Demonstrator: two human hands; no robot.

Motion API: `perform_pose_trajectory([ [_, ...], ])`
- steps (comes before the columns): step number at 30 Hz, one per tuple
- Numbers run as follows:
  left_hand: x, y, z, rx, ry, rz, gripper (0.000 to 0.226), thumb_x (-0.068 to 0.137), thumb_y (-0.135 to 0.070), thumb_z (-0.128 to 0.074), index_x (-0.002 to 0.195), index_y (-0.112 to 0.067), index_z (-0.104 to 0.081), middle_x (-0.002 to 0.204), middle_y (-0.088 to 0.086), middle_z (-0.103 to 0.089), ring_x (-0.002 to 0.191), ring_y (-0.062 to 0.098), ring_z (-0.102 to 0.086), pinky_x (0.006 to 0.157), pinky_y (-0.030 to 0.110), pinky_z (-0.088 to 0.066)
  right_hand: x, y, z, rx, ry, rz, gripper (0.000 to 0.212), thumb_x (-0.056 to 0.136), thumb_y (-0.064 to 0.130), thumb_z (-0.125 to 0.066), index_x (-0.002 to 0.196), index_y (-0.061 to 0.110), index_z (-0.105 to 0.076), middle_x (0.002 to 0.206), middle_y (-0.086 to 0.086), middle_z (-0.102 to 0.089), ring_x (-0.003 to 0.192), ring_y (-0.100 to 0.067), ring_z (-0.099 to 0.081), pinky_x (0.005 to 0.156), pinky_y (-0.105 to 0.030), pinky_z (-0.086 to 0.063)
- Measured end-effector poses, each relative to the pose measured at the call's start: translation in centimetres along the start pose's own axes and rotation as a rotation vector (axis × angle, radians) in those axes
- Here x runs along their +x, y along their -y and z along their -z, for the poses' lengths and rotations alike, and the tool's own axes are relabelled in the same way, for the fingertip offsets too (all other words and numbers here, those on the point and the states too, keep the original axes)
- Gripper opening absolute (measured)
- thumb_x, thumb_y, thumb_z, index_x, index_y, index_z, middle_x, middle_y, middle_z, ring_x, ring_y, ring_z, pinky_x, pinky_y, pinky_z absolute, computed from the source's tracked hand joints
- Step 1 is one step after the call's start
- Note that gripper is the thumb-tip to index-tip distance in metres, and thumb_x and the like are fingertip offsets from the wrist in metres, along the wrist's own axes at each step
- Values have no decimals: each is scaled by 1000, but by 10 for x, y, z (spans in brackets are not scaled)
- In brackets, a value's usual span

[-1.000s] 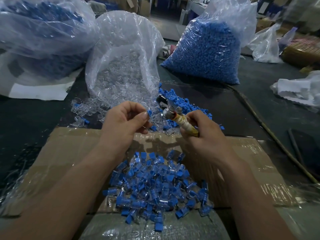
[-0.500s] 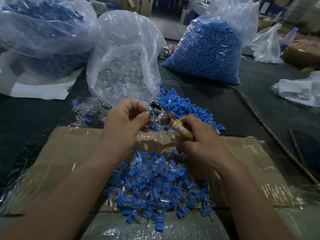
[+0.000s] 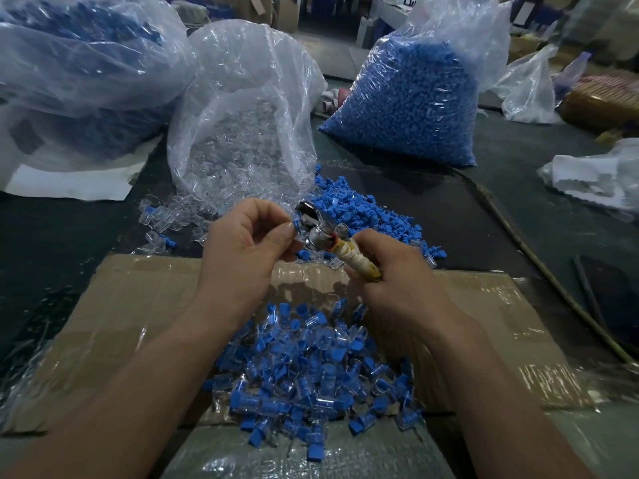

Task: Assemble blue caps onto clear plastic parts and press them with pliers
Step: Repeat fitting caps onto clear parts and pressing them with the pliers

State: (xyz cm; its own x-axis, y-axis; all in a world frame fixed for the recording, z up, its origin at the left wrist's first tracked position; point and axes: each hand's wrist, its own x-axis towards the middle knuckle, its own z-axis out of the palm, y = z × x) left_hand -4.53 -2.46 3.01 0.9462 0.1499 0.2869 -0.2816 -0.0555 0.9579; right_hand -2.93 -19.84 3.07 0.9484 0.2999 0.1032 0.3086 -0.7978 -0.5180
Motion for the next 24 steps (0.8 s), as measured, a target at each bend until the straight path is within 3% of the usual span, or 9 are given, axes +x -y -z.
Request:
perform_pose_trajectory([
  [10, -2, -4, -1, 39, -9, -7, 26, 84, 6, -55, 73, -18, -55, 65, -4, -59, 56, -2, -59, 56, 10, -48, -1, 1, -1, -26, -42, 8, 26, 75, 6, -62, 90, 24, -52, 83, 5, -55, 78, -16, -50, 66, -33, -42],
  [15, -2, -4, -1, 51, -22, 12, 25, 84, 5, -56, 73, -18, -55, 65, -5, -59, 56, -1, -60, 55, 10, -49, 0, -3, -4, -13, -69, 8, 37, 74, 3, -63, 105, 24, -57, 85, 13, -49, 82, -11, -47, 67, -27, -37],
  [19, 0, -2, 2, -1, -65, 49, 21, 83, 2, -57, 74, -16, -58, 65, -4, -63, 59, 1, -61, 57, 12, -49, 2, -9, 0, 30, -62, 16, 37, 80, 14, -67, 114, 23, -58, 94, 11, -53, 86, -8, -49, 71, -24, -37],
  [24, 3, -5, 10, -115, -18, 139, 21, 78, 3, -61, 72, -16, -65, 66, -1, -68, 62, 11, -64, 56, 19, -52, 1, -17, 9, 88, 48, -65, 25, 76, 25, -74, 90, 38, -59, 82, 18, -59, 75, 3, -54, 62, -18, -39],
])
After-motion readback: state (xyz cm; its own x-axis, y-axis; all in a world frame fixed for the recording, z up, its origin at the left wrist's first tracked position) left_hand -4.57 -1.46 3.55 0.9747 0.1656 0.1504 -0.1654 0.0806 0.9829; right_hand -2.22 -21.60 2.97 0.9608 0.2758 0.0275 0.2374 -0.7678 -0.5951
